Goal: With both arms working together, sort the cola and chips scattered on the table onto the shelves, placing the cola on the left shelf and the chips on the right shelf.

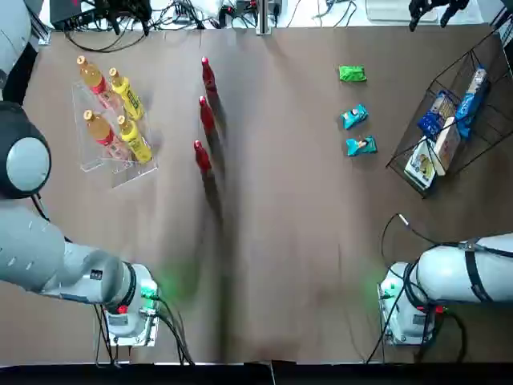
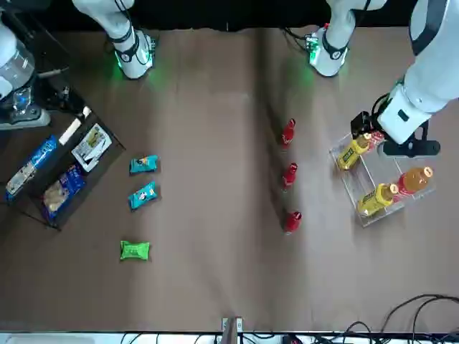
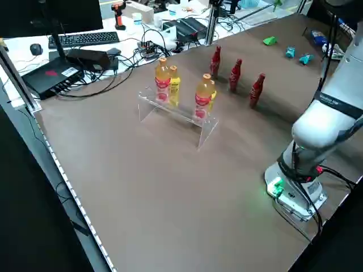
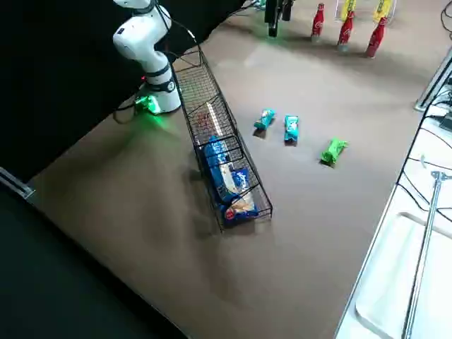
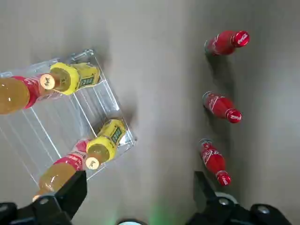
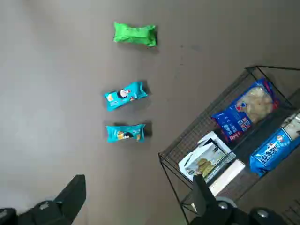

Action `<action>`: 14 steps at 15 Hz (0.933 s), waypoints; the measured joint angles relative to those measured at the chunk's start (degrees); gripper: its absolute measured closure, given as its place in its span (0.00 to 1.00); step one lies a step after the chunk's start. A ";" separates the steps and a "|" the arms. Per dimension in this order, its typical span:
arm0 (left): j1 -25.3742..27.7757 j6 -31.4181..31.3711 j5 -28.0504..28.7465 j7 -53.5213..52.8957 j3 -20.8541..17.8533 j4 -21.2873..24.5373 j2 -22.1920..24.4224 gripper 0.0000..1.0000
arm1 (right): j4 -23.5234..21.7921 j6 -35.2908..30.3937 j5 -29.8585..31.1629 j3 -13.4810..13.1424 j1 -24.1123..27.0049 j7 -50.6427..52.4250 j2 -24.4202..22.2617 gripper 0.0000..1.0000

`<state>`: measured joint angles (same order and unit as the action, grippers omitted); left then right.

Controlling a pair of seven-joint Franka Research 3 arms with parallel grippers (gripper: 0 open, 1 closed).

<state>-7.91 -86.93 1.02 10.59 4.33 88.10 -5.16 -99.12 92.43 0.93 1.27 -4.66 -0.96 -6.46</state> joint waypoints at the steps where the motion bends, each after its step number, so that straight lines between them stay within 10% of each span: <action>1: 0.00 0.00 0.00 0.00 0.00 0.00 0.00 0.00 | -0.07 0.15 -0.03 -0.01 0.81 -0.19 0.01 0.00; 8: -1.69 0.01 1.40 0.10 0.64 0.51 -1.22 0.00 | -0.70 0.46 -0.23 0.48 2.29 -0.24 1.31 0.00; 14: -15.25 -3.12 -1.94 15.75 2.61 0.88 -12.66 0.00 | 1.13 2.63 -2.02 0.36 2.22 -15.00 7.32 0.00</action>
<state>-23.16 -90.04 -0.92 26.34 6.94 88.98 -17.82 -97.98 95.06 -1.10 1.64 -2.44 -15.96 0.86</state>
